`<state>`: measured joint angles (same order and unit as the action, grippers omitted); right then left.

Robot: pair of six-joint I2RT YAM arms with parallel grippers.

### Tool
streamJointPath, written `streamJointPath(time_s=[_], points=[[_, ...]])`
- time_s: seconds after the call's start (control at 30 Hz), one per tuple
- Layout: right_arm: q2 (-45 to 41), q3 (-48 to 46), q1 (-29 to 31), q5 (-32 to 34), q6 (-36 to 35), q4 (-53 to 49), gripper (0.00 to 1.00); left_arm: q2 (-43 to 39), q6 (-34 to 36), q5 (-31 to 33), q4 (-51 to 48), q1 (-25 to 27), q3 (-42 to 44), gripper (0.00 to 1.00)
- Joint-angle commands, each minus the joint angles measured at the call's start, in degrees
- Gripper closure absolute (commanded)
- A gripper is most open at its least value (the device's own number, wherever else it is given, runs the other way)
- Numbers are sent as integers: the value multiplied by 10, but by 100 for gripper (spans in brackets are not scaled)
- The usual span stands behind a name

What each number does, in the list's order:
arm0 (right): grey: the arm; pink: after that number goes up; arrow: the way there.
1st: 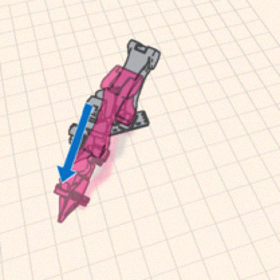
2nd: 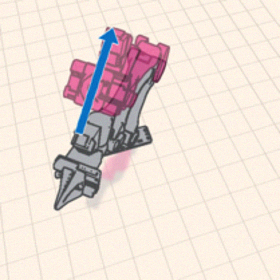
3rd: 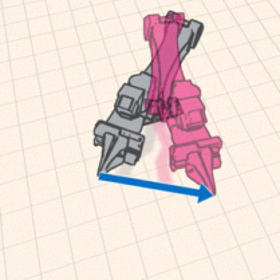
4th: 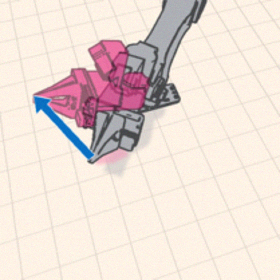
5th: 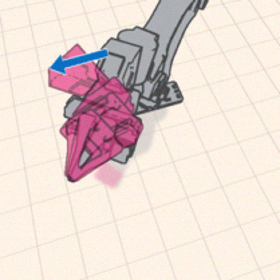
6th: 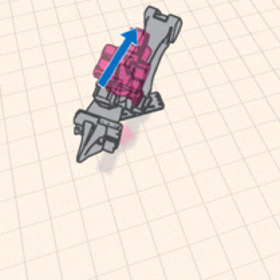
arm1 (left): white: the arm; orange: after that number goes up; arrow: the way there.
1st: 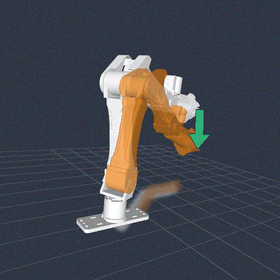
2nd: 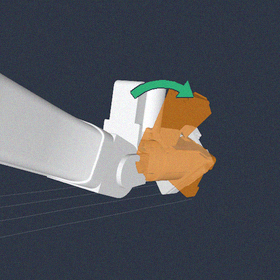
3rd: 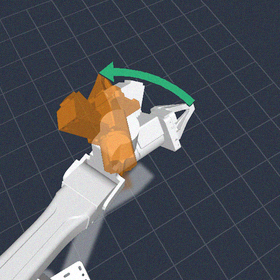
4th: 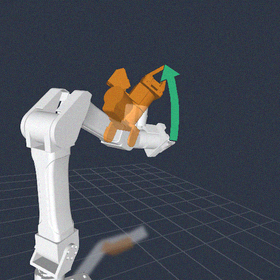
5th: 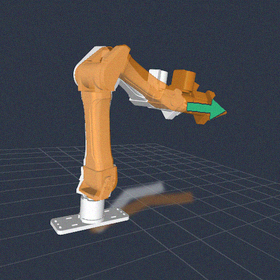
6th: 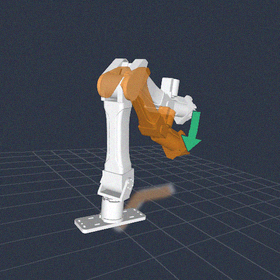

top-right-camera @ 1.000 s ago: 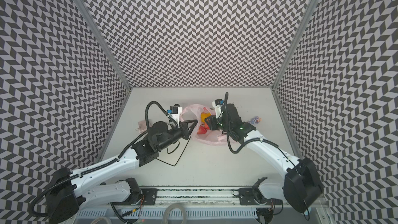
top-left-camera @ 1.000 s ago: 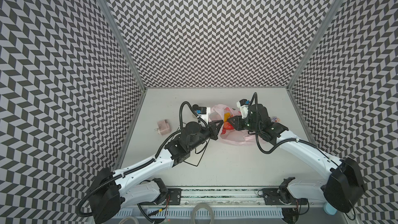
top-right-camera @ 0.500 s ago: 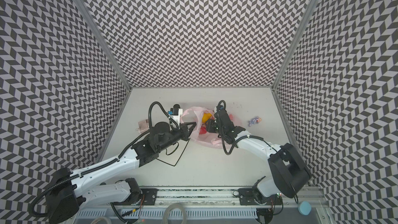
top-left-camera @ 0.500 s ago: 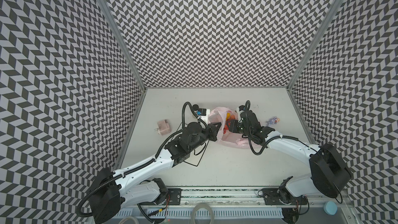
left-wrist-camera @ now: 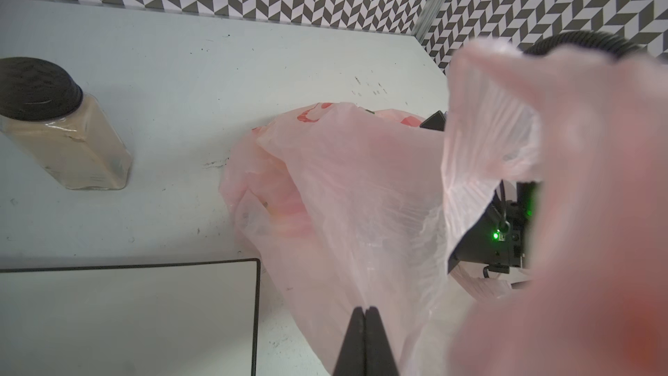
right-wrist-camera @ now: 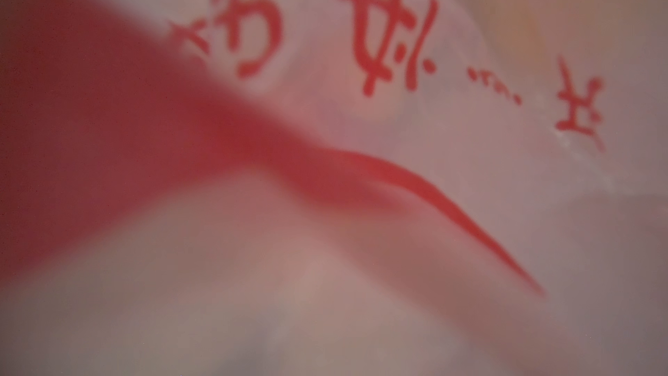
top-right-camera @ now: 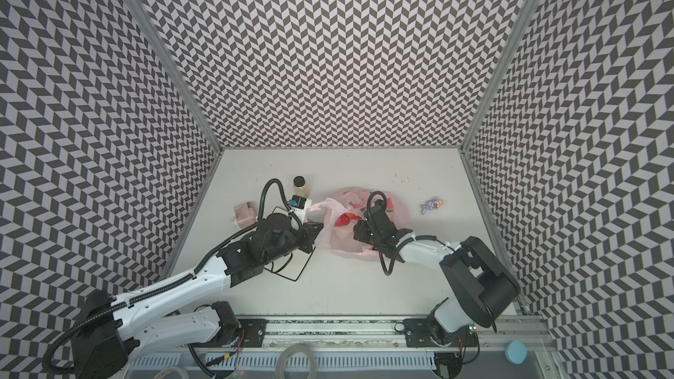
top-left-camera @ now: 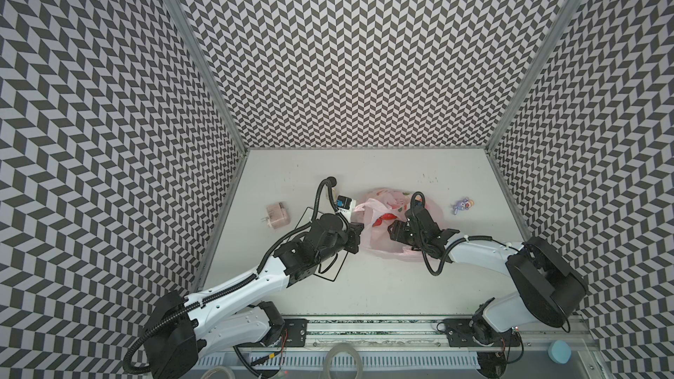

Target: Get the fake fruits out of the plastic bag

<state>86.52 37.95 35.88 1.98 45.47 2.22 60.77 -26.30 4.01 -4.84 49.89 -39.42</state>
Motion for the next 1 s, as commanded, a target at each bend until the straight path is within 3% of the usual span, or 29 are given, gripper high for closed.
streamJointPath(time_s=[0.0, 0.47, 0.7, 0.97], points=[[-10, 32, 3, 19, 16, 60, 33, -6, 27, -27, 8, 3, 4, 100], [146, 161, 3, 126, 31, 58, 22, 24, 17, -57, 52, 14, -25, 100], [210, 200, 5, 154, -29, 32, 8, 35, 14, -52, 60, 21, -39, 100], [280, 264, 3, 211, -61, 6, 9, 29, 6, -45, 64, 22, -38, 100]])
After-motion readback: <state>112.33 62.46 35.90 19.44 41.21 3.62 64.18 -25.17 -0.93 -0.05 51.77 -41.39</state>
